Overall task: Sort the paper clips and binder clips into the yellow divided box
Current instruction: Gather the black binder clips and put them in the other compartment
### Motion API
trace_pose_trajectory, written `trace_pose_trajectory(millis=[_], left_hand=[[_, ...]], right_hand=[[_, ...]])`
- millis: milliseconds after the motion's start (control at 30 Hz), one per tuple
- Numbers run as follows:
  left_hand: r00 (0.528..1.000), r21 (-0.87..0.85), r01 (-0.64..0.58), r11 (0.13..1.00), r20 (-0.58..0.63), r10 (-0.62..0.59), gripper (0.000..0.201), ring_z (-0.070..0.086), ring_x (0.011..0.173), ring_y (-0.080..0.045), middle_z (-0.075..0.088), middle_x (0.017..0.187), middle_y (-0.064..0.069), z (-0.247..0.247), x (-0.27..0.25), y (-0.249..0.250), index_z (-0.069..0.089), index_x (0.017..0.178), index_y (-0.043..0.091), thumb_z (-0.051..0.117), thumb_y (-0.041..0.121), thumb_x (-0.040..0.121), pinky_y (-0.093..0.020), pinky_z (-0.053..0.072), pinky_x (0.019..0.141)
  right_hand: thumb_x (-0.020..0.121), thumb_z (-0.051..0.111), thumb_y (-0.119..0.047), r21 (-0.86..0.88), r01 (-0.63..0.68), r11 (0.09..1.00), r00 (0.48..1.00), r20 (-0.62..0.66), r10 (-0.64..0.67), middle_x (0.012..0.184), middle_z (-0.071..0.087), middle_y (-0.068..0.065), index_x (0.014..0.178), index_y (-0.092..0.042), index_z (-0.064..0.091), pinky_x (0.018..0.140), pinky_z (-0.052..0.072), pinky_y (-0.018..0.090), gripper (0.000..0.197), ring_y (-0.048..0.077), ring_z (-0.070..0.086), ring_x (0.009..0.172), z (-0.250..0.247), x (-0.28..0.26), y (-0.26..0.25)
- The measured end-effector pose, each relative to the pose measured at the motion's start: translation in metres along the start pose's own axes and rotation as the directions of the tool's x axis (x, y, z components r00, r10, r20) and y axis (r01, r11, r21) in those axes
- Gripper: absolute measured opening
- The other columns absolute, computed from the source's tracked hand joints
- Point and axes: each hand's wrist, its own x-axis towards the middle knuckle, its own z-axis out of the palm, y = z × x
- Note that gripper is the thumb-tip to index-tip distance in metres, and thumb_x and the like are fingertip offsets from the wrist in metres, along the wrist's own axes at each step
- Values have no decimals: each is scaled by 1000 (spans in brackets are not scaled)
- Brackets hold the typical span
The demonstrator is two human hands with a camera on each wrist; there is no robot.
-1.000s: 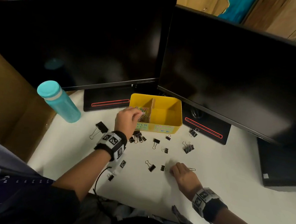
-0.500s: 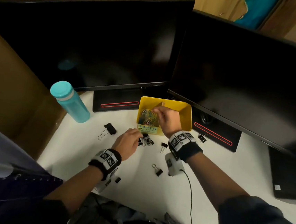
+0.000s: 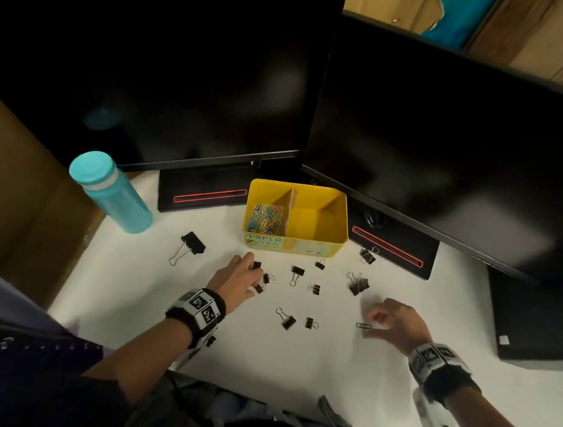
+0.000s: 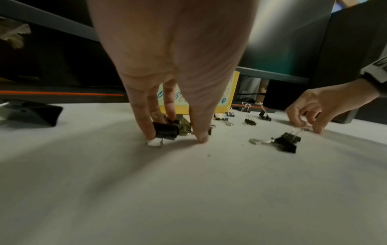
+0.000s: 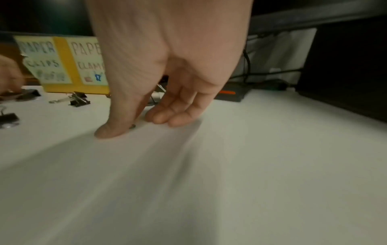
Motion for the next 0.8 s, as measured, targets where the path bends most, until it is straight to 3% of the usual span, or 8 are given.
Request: trace_pose_trajectory(millis=[100, 167, 333, 467, 533, 600, 700, 800], left_hand=[[998, -54, -3, 999, -63, 0, 11, 48, 91, -21, 43, 103, -5, 1, -5, -5, 49, 85, 11, 58, 16, 88, -39, 53, 67], [994, -198, 26, 980, -103, -47, 10, 54, 85, -20, 44, 99, -3, -2, -6, -9, 50, 83, 11, 55, 16, 90, -39, 53, 70], [977, -441, 63, 895, -156, -146, 8, 57, 88, -21, 55, 94, -2, -22, -13, -21, 58, 90, 10, 56, 18, 91, -42, 49, 82], [972, -343, 100, 934, -166, -165, 21, 55, 90, -17, 61, 92, 3, -40, -35, -33, 55, 97, 20, 65, 33, 83, -38, 47, 79], [969, -320, 201, 926, -71, -235, 34, 57, 79, -16, 59, 85, 5, -46, -52, -41, 52, 91, 25, 75, 41, 72, -34, 49, 69], [950, -259, 307, 916, 147, -277, 51, 58, 74, -17, 60, 83, 3, -45, -68, -46, 52, 93, 23, 83, 45, 59, -34, 51, 68], [859, -176, 379, 908, 432, -275, 65, 59, 71, -19, 56, 76, 4, -28, -82, -41, 50, 97, 16, 90, 38, 51, -35, 51, 65], [845, -276, 431, 859, 456, -278, 52, 54, 54, -13, 53, 70, 3, -4, -86, -32, 47, 90, 14, 88, 19, 59, -28, 47, 49]], right_hand=[[63, 84, -31, 49, 6, 999, 992, -128, 0, 70, 58, -8, 67, -24, 68, 56, 43, 23, 17, 13, 56, 62, 15, 2, -2], [70, 79, -29, -33, 42, 999, 983, -178, -48, 73, 58, -4, 72, -20, 67, 56, 45, 28, 15, 16, 57, 64, 24, 3, -6], [71, 79, -15, -395, 288, 872, 917, -148, -370, 70, 58, 5, 76, -10, 60, 35, 44, 29, 20, 22, 57, 55, 36, 0, -29], [88, 57, -17, -235, 381, 894, 880, -203, -429, 75, 61, 11, 82, -6, 55, 39, 47, 37, 13, 33, 57, 53, 32, 19, -84], [90, 55, -11, -75, 435, 897, 851, -291, -437, 81, 63, 13, 87, -5, 56, 50, 50, 38, 7, 31, 59, 61, 18, 36, -123], [90, 56, -7, 13, 494, 869, 799, -401, -448, 86, 63, 12, 91, -5, 57, 58, 51, 37, 3, 26, 60, 69, 1, 57, -160], [91, 56, -9, 41, 553, 832, 731, -503, -461, 91, 64, 9, 94, -6, 61, 65, 53, 32, 7, 18, 60, 78, -22, 88, -202], [93, 54, -14, 60, 568, 821, 725, -510, -464, 97, 67, 8, 101, -7, 65, 67, 52, 22, 15, 15, 61, 82, -39, 102, -218]])
